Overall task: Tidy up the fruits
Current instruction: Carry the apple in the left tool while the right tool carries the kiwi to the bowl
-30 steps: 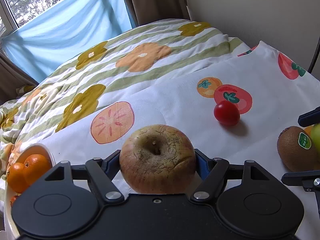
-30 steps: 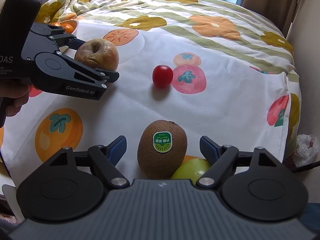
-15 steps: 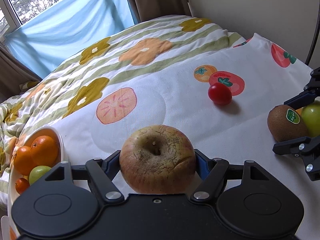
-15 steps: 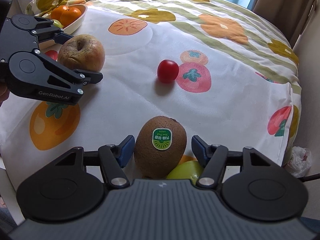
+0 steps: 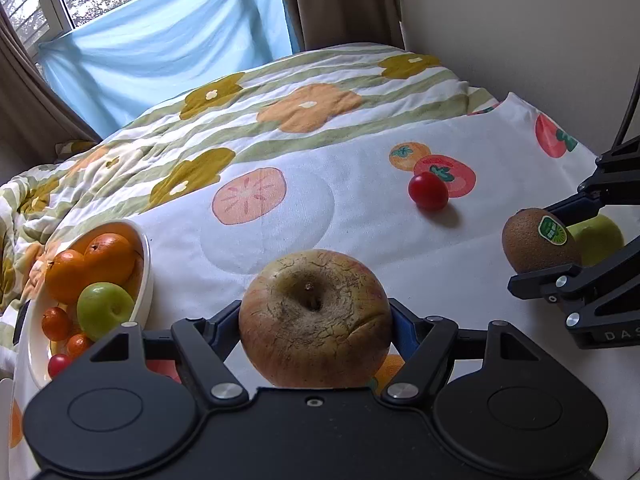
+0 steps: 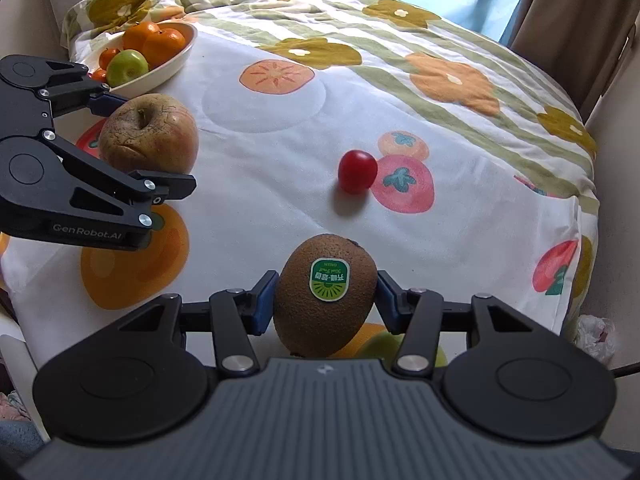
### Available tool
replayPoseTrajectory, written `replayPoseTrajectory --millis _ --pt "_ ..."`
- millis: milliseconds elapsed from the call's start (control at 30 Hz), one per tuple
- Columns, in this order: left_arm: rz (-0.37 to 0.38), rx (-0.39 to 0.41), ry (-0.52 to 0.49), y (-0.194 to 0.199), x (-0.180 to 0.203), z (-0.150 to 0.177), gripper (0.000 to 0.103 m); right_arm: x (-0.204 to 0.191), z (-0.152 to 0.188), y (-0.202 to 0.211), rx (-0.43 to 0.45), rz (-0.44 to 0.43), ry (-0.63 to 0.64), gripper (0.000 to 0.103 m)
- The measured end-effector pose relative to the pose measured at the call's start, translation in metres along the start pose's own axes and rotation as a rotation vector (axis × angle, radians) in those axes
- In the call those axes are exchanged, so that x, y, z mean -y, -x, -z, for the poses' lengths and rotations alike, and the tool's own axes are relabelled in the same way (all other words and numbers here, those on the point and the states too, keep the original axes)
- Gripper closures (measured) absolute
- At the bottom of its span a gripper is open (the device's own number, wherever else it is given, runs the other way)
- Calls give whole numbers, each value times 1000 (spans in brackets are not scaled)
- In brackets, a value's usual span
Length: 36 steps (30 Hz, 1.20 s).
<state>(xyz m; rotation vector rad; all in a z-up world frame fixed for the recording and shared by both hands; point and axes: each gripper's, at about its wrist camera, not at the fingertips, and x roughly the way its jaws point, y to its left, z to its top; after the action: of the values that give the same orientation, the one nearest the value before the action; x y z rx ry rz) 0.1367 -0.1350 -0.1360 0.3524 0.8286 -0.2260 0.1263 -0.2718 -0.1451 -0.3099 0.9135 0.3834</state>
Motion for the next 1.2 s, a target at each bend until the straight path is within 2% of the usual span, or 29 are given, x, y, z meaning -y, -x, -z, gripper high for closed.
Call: replayPoseTrajectory --millis 333,633,900,1200 --pt "-34 28 67 38 -10 6 26 -25 -16 34 67 -27 29 37" --pt "-90 55 132 82 -39 15 26 -51 -44 64 126 -61 28 37" --pt "-157 74 179 100 -92 18 26 -84 -88 72 182 -94 63 37" --pt "-175 59 188 84 -172 23 26 -123 -141 46 180 -97 38 37"
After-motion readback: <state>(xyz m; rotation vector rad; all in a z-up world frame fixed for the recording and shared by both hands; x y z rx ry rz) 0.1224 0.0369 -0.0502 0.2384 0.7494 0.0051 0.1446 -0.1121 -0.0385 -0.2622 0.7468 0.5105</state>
